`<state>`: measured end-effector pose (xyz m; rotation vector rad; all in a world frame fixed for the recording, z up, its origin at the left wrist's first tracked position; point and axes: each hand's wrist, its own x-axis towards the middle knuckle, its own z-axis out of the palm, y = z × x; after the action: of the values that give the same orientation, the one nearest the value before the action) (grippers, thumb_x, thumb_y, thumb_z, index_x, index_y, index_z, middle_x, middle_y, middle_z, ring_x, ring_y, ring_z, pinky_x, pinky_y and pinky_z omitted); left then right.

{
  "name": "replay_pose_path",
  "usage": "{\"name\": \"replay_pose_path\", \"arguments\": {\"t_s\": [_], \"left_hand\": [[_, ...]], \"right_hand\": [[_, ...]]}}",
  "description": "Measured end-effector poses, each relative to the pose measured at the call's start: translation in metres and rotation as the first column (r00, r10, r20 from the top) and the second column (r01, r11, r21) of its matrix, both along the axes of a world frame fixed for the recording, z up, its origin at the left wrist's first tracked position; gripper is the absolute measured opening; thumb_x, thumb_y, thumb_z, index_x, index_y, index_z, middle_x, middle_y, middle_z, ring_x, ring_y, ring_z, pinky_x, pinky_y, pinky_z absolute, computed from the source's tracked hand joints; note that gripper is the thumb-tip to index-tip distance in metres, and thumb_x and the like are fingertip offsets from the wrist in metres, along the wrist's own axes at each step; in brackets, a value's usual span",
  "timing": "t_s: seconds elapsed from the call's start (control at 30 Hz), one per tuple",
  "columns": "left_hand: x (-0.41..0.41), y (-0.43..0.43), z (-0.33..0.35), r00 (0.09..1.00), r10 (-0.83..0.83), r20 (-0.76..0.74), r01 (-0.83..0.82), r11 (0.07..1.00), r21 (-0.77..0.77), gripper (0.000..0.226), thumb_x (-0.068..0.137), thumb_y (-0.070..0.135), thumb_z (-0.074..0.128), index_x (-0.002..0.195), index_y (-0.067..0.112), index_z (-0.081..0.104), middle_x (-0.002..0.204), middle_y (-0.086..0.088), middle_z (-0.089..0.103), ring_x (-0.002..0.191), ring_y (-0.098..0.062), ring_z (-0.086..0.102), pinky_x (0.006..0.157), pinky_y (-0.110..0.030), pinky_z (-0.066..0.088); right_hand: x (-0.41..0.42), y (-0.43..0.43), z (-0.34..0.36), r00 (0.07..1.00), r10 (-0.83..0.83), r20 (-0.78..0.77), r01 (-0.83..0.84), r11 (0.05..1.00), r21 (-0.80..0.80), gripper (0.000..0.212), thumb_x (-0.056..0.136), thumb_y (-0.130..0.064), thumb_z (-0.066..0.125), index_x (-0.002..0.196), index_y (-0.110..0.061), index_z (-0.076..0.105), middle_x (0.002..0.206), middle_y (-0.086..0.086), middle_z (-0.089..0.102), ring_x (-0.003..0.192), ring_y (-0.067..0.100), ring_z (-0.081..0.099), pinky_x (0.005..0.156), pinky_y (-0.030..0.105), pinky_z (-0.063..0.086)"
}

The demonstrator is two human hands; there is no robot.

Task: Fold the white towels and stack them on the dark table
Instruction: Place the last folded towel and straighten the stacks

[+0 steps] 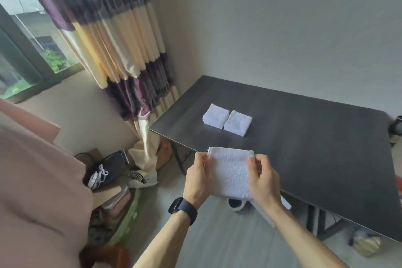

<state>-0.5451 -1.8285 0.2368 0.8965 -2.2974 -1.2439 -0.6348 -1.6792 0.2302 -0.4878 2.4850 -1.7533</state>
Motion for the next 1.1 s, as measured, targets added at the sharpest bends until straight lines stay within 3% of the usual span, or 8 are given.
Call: {"name": "replay_pose_path", "arguments": {"t_s": [0.23,0.33,0.4,0.5,0.6,0.73,0.9,1.1], "left_hand": [[-0.114,-0.095,-0.025,0.975,-0.157,0.160,0.152,0.987,0.046,0.008,0.090,0.036,0.034,0.098,0.035,0.036,0.097,-0.004,0.063,0.088,-0.027,0.059,0.072,-0.037,0.050],[-0.165,-0.135,-0.041,0.965,-0.162,0.204,0.156,0.987,0.045,0.013,0.096,0.023,0.038,0.097,0.036,0.038,0.097,0.005,0.061,0.087,-0.020,0.058,0.063,-0.026,0.046],[-0.198,-0.160,-0.052,0.963,-0.143,0.226,0.134,0.989,0.055,0.015,0.094,0.021,0.039,0.099,0.036,0.041,0.101,0.012,0.059,0.091,-0.015,0.058,0.070,-0.025,0.049],[-0.246,-0.192,-0.069,0.958,-0.109,0.266,0.085,0.991,0.100,0.021,0.086,0.034,0.038,0.103,0.027,0.048,0.104,0.010,0.060,0.095,-0.018,0.058,0.083,-0.036,0.051],[-0.287,-0.222,-0.090,0.945,-0.107,0.310,0.101,0.994,0.034,0.015,0.095,0.016,0.041,0.104,0.027,0.046,0.101,0.009,0.059,0.090,-0.017,0.056,0.075,-0.032,0.049],[-0.335,-0.260,-0.113,0.931,-0.106,0.349,0.091,0.994,0.058,0.011,0.104,0.033,0.039,0.104,0.026,0.047,0.100,0.006,0.060,0.085,-0.012,0.057,0.064,-0.028,0.041],[-0.387,-0.305,-0.148,0.901,-0.153,0.406,0.134,0.988,0.075,0.017,0.104,0.036,0.035,0.110,0.025,0.048,0.106,0.006,0.059,0.088,-0.017,0.058,0.068,-0.033,0.047],[-0.428,-0.349,-0.188,0.862,-0.261,0.434,0.207,0.964,0.167,0.014,0.104,0.037,0.036,0.107,0.029,0.047,0.106,0.007,0.058,0.091,-0.016,0.057,0.068,-0.030,0.042]], "right_hand": [[-0.099,-0.086,-0.035,0.988,-0.098,0.122,0.094,0.995,0.035,0.020,0.100,-0.033,0.052,0.088,-0.018,0.056,0.075,-0.005,0.063,0.078,0.000,0.056,0.062,0.008,0.040],[-0.147,-0.124,-0.054,0.977,-0.100,0.190,0.090,0.994,0.063,0.017,0.100,-0.033,0.053,0.088,-0.021,0.057,0.077,-0.007,0.063,0.073,0.005,0.057,0.062,0.006,0.039],[-0.180,-0.149,-0.065,0.972,-0.090,0.219,0.072,0.993,0.089,0.015,0.100,-0.034,0.053,0.088,-0.024,0.057,0.079,-0.008,0.064,0.076,0.004,0.058,0.063,0.006,0.040],[-0.230,-0.184,-0.081,0.960,-0.072,0.269,0.035,0.989,0.142,0.018,0.101,-0.037,0.050,0.093,-0.022,0.058,0.081,-0.007,0.062,0.077,0.009,0.059,0.062,0.012,0.042],[-0.272,-0.216,-0.096,0.956,-0.056,0.288,-0.004,0.980,0.201,0.022,0.103,-0.040,0.044,0.097,-0.022,0.055,0.082,-0.009,0.060,0.076,0.010,0.058,0.066,0.026,0.047],[-0.312,-0.252,-0.119,0.950,-0.081,0.300,-0.011,0.956,0.293,0.027,0.104,-0.041,0.037,0.096,-0.019,0.051,0.081,-0.006,0.059,0.071,0.011,0.054,0.067,0.036,0.047],[-0.353,-0.295,-0.153,0.938,-0.162,0.307,0.008,0.895,0.447,0.025,0.105,-0.041,0.031,0.096,-0.022,0.045,0.077,-0.008,0.057,0.070,0.017,0.055,0.061,0.038,0.043],[-0.380,-0.337,-0.188,0.904,-0.272,0.330,0.051,0.835,0.549,0.025,0.105,-0.038,0.033,0.100,-0.019,0.049,0.086,-0.004,0.061,0.077,0.023,0.057,0.068,0.040,0.049]]}}
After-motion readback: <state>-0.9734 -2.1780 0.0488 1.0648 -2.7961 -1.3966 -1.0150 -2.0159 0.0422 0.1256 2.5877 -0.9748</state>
